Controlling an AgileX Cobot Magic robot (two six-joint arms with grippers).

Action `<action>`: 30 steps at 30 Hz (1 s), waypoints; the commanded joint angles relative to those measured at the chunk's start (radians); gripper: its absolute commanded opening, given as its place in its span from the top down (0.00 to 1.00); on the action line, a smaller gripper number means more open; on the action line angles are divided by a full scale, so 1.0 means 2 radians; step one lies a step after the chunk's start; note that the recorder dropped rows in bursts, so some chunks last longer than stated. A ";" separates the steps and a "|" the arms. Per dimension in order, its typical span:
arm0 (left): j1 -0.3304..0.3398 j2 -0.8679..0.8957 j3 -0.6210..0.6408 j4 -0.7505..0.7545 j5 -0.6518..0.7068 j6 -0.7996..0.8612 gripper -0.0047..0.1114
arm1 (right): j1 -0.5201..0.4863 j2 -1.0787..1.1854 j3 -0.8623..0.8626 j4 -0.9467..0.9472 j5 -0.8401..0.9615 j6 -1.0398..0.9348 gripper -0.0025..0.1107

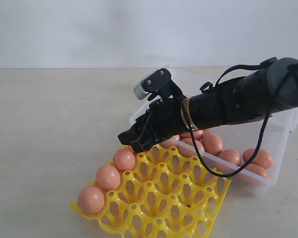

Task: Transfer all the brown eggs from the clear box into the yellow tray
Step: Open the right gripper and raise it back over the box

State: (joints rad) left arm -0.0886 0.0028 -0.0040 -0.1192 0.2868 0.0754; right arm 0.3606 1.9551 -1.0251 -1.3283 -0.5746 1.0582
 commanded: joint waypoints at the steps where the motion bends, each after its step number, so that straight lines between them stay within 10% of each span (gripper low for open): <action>1: -0.003 -0.001 0.002 0.001 -0.003 0.002 0.92 | -0.001 -0.054 0.001 0.000 -0.017 0.015 0.47; 8: -0.003 -0.001 0.002 0.001 -0.004 0.002 0.92 | -0.001 -0.177 0.001 -0.048 0.052 0.083 0.98; 15: -0.003 -0.001 0.002 0.001 -0.004 0.002 0.92 | -0.001 -0.269 0.001 -0.154 0.201 0.084 0.98; 22: -0.003 -0.001 0.002 0.001 -0.003 0.002 0.92 | -0.001 -0.299 0.001 -0.046 0.444 0.058 0.98; 30: -0.003 -0.001 0.002 0.001 -0.003 0.002 0.92 | -0.003 -0.222 0.001 0.197 0.721 -0.380 0.98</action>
State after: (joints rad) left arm -0.0886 0.0028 -0.0040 -0.1192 0.2868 0.0754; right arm 0.3606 1.4489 -1.0251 -1.0464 0.6805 0.5394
